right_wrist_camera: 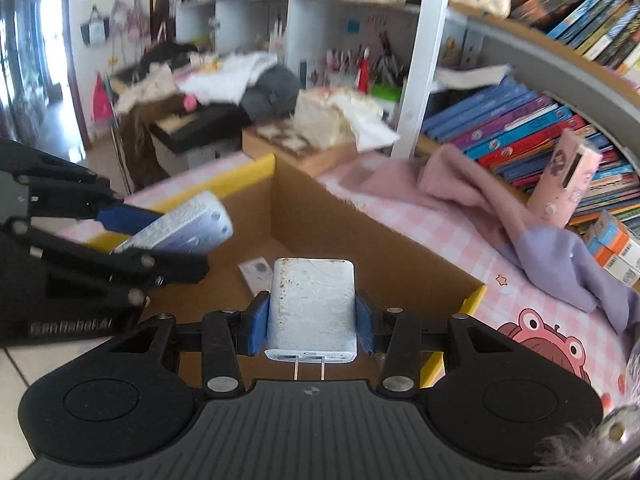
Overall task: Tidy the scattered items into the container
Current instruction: 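Open the left tool to drop the spray bottle while the right tool drops the charger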
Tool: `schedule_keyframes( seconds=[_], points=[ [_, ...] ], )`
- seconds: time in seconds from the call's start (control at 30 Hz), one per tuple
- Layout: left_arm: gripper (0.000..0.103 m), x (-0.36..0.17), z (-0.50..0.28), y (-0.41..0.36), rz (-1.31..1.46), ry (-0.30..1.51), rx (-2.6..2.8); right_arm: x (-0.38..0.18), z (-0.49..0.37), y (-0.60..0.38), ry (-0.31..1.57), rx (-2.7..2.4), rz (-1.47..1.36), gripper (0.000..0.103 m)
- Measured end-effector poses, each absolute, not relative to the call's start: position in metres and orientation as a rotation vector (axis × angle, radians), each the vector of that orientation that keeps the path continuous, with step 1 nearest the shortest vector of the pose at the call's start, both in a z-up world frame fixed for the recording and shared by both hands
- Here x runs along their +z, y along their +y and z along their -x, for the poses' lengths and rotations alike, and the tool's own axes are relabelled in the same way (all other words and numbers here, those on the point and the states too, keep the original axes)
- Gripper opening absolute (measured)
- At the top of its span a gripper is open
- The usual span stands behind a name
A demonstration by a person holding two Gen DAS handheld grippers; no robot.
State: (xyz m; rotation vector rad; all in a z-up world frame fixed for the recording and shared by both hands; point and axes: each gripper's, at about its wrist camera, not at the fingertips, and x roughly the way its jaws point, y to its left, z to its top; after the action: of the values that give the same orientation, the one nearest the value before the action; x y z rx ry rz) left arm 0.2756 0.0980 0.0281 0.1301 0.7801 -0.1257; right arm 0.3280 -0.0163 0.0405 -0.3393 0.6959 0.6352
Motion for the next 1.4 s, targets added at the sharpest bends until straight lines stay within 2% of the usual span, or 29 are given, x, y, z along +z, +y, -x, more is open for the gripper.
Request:
schedule_keyframes(
  seconds=[0.57, 0.9, 1.0, 1.03, 1.07, 1.17, 1.4],
  points=[
    [0.031, -0.021, -0.32, 0.092, -0.203, 0.987, -0.145, -0.015, -0.403, 0.043, 0.845, 0.773, 0.672, 0.041],
    [0.032, -0.02, -0.32, 0.091, -0.19, 0.985, -0.122, -0.024, -0.409, 0.054, 0.902, 0.797, 0.722, 0.041],
    [0.039, -0.017, -0.319, 0.088, -0.223, 0.951, -0.12, -0.023, -0.409, 0.053, 0.894, 0.787, 0.719, 0.041],
    [0.043, -0.015, -0.318, 0.086, -0.239, 0.94, -0.114, -0.021, -0.407, 0.053, 0.88, 0.779, 0.712, 0.047],
    [0.051, -0.012, -0.316, 0.086, -0.251, 0.925, -0.105, -0.018, -0.406, 0.051, 0.858, 0.762, 0.703, 0.057],
    [0.064, -0.003, -0.309, 0.088, -0.239, 0.873, -0.093, -0.005, -0.403, 0.04, 0.824, 0.737, 0.625, 0.063],
    [0.068, 0.024, -0.283, 0.092, -0.187, 0.77, -0.077, 0.029, -0.383, 0.014, 0.755, 0.682, 0.478, 0.063]
  ],
)
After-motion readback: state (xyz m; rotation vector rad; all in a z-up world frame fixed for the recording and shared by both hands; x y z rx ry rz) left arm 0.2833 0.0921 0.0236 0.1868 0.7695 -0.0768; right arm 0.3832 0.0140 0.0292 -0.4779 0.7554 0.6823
